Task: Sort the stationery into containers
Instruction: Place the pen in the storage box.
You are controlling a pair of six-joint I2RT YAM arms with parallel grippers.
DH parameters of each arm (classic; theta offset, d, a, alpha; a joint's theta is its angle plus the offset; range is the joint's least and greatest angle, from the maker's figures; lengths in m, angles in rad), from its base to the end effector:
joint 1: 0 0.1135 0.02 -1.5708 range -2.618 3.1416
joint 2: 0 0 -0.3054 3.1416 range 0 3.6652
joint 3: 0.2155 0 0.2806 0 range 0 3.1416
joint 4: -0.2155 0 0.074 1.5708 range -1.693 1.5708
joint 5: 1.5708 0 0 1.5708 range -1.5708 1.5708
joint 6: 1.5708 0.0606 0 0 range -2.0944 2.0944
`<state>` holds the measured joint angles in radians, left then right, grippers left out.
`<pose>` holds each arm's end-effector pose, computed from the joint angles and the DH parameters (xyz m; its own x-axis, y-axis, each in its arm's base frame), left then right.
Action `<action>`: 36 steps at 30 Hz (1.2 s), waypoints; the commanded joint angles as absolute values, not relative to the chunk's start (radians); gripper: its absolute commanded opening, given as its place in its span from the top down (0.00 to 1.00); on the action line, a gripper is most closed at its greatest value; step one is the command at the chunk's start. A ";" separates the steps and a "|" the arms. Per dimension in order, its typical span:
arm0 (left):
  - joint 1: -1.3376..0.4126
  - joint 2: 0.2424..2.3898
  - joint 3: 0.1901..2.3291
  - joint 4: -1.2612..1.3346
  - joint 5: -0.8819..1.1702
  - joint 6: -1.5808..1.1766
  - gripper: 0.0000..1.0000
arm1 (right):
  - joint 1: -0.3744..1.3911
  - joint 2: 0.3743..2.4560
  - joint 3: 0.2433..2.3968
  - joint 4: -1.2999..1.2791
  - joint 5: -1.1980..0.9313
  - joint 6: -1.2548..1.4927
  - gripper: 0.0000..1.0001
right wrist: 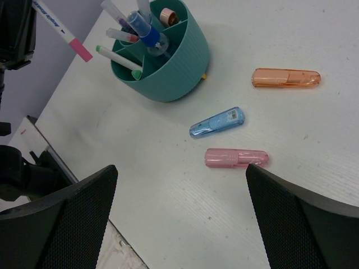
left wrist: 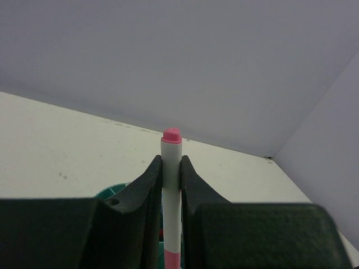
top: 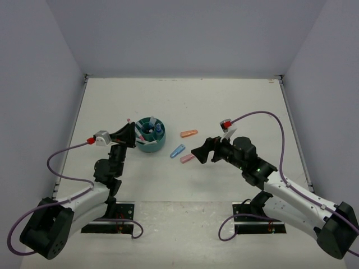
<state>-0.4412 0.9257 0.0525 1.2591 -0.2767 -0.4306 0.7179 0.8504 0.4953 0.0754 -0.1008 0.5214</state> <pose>0.1707 -0.0623 0.2358 0.2333 -0.5543 -0.7990 0.3074 0.8216 -0.4801 0.1658 0.1529 0.2669 -0.5426 0.1841 -0.8196 -0.5271 0.6851 0.5028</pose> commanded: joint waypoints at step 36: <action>-0.562 1.269 0.000 1.684 -0.504 -0.439 0.72 | 0.718 0.730 0.507 0.076 -0.100 0.472 0.02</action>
<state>-0.5440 1.2938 0.0521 1.3140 -0.4557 -0.4387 0.7177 0.7433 0.4953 0.0644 -0.1066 0.4935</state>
